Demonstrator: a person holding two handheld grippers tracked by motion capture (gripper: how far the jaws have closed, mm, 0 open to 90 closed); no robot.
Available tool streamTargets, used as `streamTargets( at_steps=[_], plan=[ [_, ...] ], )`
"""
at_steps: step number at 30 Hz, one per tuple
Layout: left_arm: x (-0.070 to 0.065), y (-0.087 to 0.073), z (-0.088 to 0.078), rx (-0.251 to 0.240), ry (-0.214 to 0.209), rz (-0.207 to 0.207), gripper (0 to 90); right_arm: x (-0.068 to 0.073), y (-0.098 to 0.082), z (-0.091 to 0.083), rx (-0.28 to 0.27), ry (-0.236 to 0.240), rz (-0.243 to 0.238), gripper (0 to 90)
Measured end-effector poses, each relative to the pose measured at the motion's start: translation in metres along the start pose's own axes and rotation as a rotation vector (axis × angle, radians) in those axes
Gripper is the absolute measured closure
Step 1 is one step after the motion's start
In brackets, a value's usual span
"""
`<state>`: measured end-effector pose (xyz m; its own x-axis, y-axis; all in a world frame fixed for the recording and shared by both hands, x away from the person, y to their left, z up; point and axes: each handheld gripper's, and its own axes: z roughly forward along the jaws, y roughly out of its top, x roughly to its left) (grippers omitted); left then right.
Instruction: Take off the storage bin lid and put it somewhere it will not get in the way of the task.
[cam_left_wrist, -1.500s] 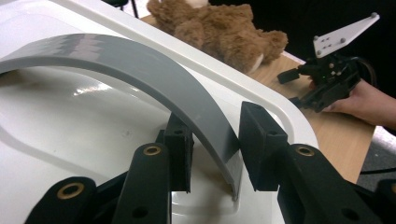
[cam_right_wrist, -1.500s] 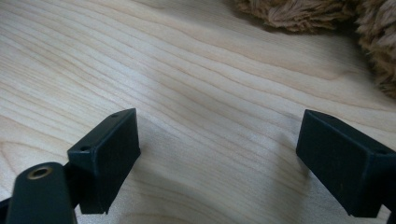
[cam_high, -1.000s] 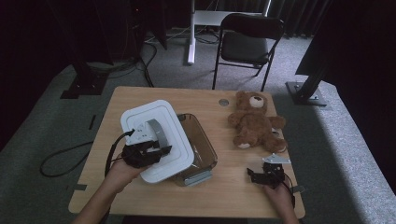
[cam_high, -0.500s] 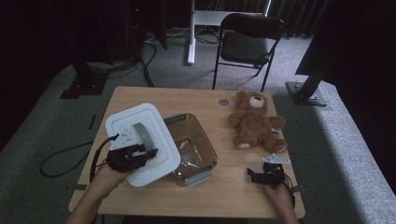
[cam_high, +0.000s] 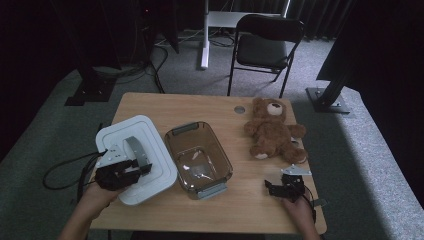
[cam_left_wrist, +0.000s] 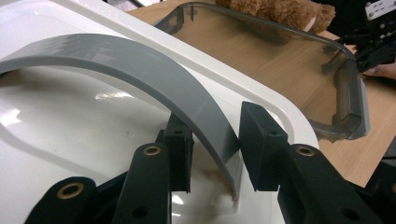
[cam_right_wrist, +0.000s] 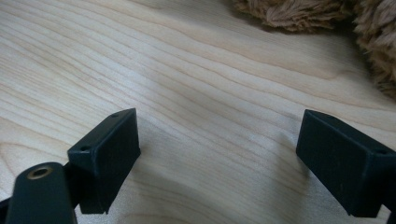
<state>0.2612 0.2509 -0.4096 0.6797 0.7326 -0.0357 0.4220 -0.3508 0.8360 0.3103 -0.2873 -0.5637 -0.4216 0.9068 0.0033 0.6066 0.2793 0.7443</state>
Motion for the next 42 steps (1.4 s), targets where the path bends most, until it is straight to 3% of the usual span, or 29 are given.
streamTargets(
  at_steps=[9,22,31,42],
  plan=[
    [0.012,-0.028,0.013,0.01,-0.038,-0.039,66.6,0.0,0.0,0.0,0.0,0.0,0.0,12.5],
    [0.022,-0.062,0.065,0.092,-0.118,-0.046,66.4,0.0,0.0,0.0,0.0,0.0,-0.001,12.5],
    [0.029,-0.075,0.09,0.131,-0.161,-0.072,66.3,0.0,0.0,0.0,0.0,0.0,-0.001,12.5],
    [0.038,-0.083,0.111,0.13,-0.189,-0.095,63.5,0.0,0.0,0.0,0.0,0.0,0.0,12.5]
  ],
)
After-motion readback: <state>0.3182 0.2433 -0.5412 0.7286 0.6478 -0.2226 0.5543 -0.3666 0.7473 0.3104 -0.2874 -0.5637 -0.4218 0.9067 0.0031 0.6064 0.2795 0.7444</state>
